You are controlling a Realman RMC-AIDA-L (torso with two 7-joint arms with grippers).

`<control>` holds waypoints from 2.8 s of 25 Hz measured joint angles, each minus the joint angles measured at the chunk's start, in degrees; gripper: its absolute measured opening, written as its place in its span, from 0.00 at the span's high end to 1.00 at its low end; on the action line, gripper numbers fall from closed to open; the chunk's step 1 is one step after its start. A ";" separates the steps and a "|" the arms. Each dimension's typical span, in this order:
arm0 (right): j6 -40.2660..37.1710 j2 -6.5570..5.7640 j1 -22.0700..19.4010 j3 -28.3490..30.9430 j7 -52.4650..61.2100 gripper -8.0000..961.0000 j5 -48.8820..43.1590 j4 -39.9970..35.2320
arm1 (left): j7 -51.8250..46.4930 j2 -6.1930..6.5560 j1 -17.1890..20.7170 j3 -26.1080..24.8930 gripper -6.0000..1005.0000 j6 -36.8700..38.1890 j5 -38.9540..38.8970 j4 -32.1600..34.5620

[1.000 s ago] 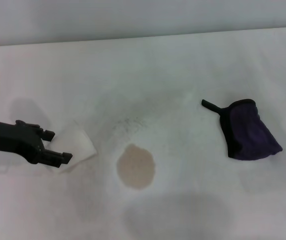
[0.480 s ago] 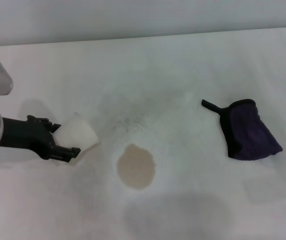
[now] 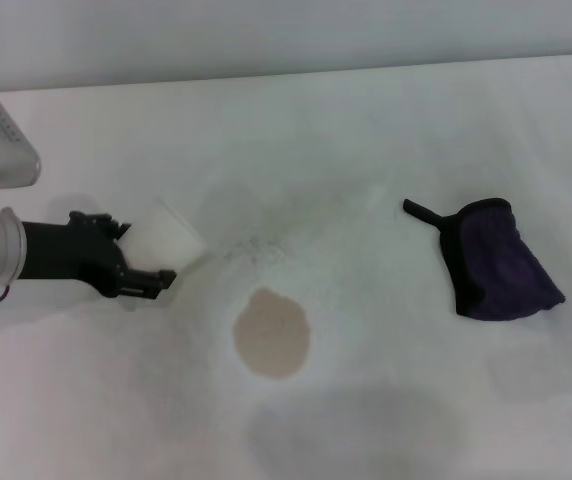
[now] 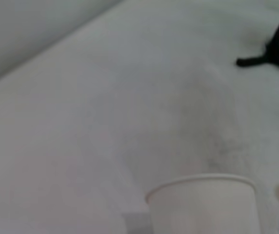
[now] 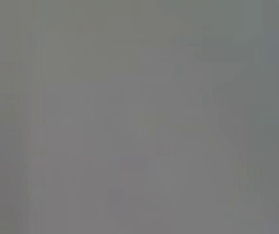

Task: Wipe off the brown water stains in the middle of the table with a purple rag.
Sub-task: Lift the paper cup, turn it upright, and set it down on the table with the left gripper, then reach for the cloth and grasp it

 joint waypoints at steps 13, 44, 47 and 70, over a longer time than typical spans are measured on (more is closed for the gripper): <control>-0.33 0.00 0.37 -0.18 0.35 0.11 0.01 -0.83 | 30.18 -0.16 6.55 -0.06 0.13 -1.29 -30.37 -8.69; -0.04 0.00 1.10 -0.29 0.53 0.11 -0.39 -2.24 | 59.62 -0.93 9.97 -0.01 0.13 2.47 -58.22 -34.75; -0.03 0.00 1.23 -0.29 0.53 0.11 -0.45 -2.28 | 59.67 -0.95 10.68 0.10 0.13 2.52 -58.01 -35.34; -0.19 0.00 1.44 -1.24 0.53 0.11 -0.61 -2.39 | 69.13 -0.92 21.33 0.44 0.13 14.04 -62.70 -36.17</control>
